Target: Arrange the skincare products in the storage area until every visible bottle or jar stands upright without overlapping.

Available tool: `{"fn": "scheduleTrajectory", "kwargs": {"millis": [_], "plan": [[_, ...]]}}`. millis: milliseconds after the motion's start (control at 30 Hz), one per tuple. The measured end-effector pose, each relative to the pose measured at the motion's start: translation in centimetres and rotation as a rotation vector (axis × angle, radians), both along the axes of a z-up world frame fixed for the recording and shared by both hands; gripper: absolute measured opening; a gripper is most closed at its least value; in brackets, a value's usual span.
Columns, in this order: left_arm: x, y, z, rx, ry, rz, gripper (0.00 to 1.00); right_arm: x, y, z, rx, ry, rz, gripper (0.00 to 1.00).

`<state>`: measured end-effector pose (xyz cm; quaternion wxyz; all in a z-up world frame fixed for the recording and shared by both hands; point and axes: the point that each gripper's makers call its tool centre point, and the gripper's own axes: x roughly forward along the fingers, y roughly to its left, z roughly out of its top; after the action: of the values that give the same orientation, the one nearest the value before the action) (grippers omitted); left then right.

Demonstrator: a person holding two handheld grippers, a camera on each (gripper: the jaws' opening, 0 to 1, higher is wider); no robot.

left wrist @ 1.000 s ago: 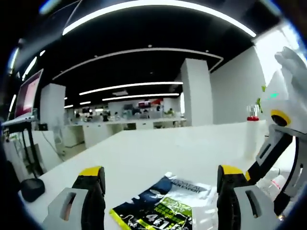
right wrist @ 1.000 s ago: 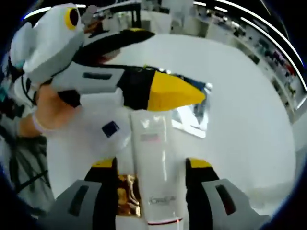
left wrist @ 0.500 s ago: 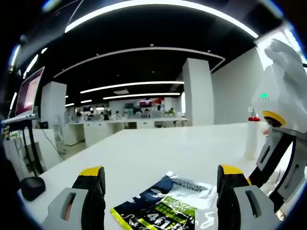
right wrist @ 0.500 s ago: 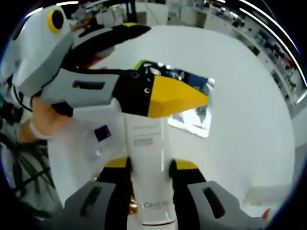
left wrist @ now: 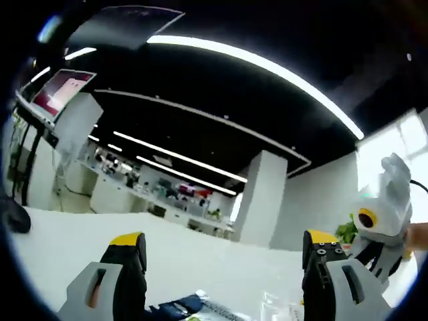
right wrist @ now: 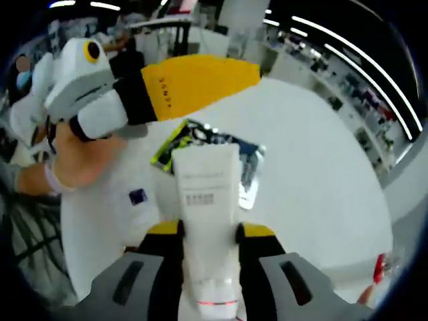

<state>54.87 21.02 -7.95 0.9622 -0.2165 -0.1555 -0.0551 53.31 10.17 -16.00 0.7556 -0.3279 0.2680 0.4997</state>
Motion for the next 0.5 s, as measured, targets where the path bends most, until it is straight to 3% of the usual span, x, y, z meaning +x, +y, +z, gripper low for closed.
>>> {"fn": "scheduleTrajectory", "kwargs": {"millis": [133,300,500], "plan": [[0.6,-1.0,0.4,-0.033,-0.022,-0.066,1.00,0.2,0.2,1.4,0.115,-0.012,-0.018,0.29],[1.0,-2.5,0.9,0.013,-0.037,-0.112,1.00,0.8,-0.1,2.6,0.221,-0.039,-0.045,0.29],[0.7,-3.7,1.5,0.069,-0.069,-0.128,1.00,1.3,-1.1,4.9,0.431,-0.061,-0.083,0.29]]}}
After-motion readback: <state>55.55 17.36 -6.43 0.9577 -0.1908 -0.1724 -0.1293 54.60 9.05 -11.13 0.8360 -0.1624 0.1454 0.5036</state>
